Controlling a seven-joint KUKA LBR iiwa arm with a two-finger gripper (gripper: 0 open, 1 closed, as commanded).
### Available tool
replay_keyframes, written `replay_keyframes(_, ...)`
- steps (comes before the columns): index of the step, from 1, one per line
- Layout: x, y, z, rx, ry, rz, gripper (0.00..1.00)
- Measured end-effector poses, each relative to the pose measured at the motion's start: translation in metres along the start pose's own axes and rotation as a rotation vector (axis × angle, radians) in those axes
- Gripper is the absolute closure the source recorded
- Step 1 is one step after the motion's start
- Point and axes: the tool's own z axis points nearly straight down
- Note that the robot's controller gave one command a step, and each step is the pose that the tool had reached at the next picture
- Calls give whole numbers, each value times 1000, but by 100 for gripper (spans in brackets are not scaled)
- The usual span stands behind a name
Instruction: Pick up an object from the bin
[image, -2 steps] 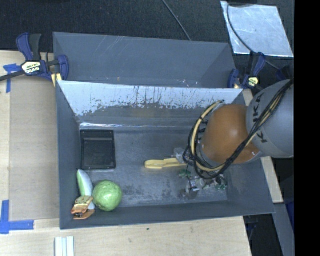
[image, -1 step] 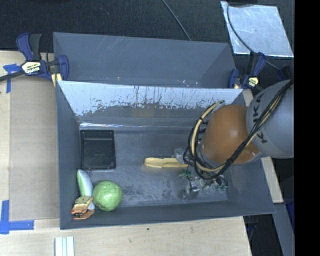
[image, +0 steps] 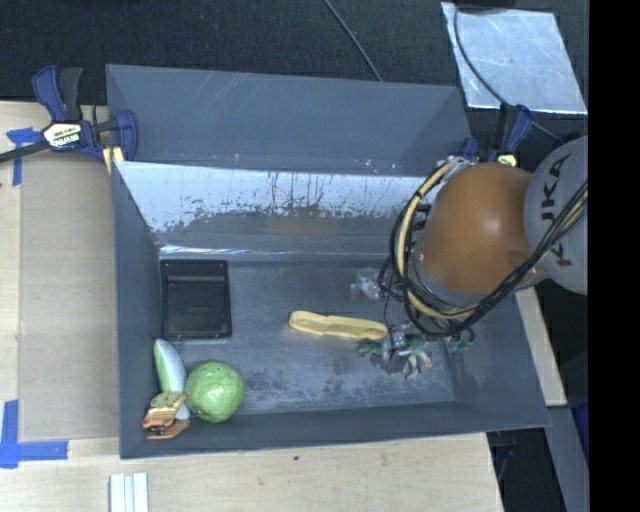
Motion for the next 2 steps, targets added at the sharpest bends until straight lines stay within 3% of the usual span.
replay_keyframes(1,-2,-6,-12,-2,19,-2,0)
replay_keyframes(2,-2,-7,-7,-2,17,38,0)
